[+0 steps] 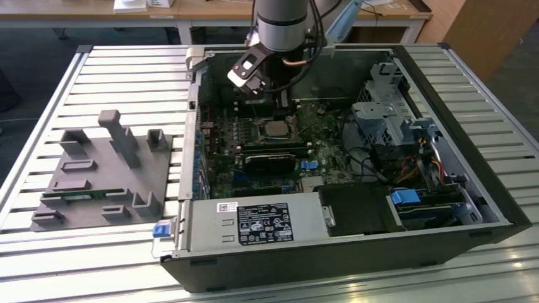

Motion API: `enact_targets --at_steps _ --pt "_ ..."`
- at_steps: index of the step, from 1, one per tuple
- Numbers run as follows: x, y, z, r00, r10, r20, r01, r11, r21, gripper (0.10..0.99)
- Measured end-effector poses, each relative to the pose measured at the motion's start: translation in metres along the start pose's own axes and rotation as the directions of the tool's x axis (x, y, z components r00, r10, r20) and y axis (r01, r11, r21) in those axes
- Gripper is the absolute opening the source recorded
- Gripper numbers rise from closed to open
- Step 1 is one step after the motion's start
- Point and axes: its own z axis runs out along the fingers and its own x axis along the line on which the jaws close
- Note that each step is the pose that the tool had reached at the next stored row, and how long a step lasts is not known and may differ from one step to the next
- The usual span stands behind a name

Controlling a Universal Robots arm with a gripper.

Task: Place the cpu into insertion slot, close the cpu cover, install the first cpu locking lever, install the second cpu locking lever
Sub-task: 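Close the cpu cover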

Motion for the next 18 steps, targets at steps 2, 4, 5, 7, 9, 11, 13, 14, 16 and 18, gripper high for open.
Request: enact_targets --at_steps 2,4,5,7,9,11,13,14,16,18 --pt "0.0 0.0001 -0.0015 1.0 0.0 0.0 0.0 1.0 0.0 0.106" --pt "0.0 0.0002 -0.0029 1.0 0.0 0.0 0.0 1.0 0.0 0.106" --pt "0.0 0.0002 -0.0035 1.0 0.0 -0.0001 0.0 1.0 0.0 0.106" --pt "0.0 0.0003 -0.005 1.0 0.0 0.0 0.0 1.0 0.0 0.106" --pt "0.0 0.0004 -0.0066 1.0 0.0 0.0 0.0 1.0 0.0 0.106" --pt "0.0 0.0005 -0.0079 1.0 0.0 0.0 0.0 1.0 0.0 0.106" --pt "-0.0001 0.0006 -0.0092 1.0 0.0 0.0 0.0 1.0 0.0 0.106" --pt "-0.0001 0.0006 -0.01 1.0 0.0 0.0 0.0 1.0 0.0 0.106" --pt "-0.0001 0.0007 -0.0117 1.0 0.0 0.0 0.0 1.0 0.0 0.106" --pt "-0.0001 0.0009 -0.0155 1.0 0.0 0.0 0.0 1.0 0.0 0.106"
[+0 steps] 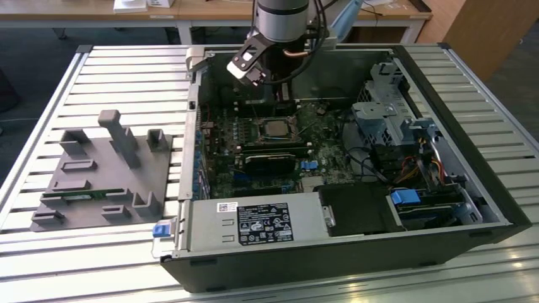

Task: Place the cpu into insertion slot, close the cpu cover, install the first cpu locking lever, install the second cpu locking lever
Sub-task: 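Close the cpu cover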

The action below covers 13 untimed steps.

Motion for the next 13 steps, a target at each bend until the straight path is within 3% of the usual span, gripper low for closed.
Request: enact_targets --at_steps 13 --pt "-0.0001 0.0006 -0.0098 1.0 0.0 0.0 0.0 1.0 0.0 0.106"
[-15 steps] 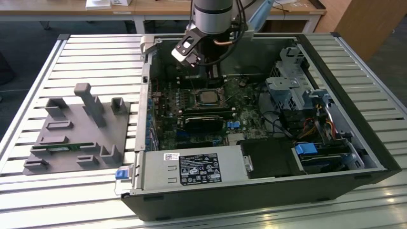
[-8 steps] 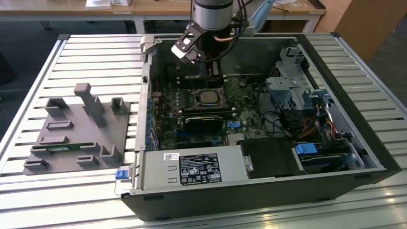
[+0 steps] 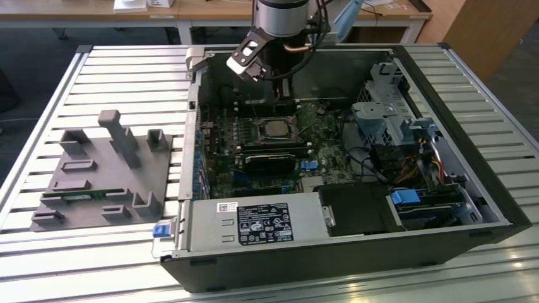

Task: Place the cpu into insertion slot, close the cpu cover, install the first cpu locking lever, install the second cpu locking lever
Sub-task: 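Close the cpu cover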

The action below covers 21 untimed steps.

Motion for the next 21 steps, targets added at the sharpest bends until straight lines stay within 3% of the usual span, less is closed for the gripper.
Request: enact_targets --at_steps 4,9,16,21 --pt "0.0 0.0003 -0.0044 1.0 0.0 0.0 0.0 1.0 0.0 0.106" --pt "-0.0048 0.0012 -0.0046 1.0 0.0 -0.0016 0.0 1.0 0.0 0.106" --pt "-0.0064 0.021 -0.0034 1.0 0.0 -0.0071 0.0 0.9999 0.014 0.106" --pt "-0.0064 0.0236 -0.0064 0.9999 0.001 -0.0112 0.0 0.9999 0.015 0.106"
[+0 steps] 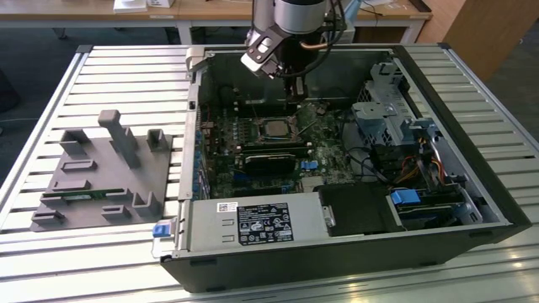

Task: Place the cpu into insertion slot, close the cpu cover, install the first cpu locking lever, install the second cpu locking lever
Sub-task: 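Close the cpu cover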

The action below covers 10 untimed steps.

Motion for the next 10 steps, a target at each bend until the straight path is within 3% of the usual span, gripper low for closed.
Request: enact_targets --at_steps 10 --pt "0.0016 0.016 0.0002 1.0 0.0 -0.0009 0.0 1.0 0.0 0.106"
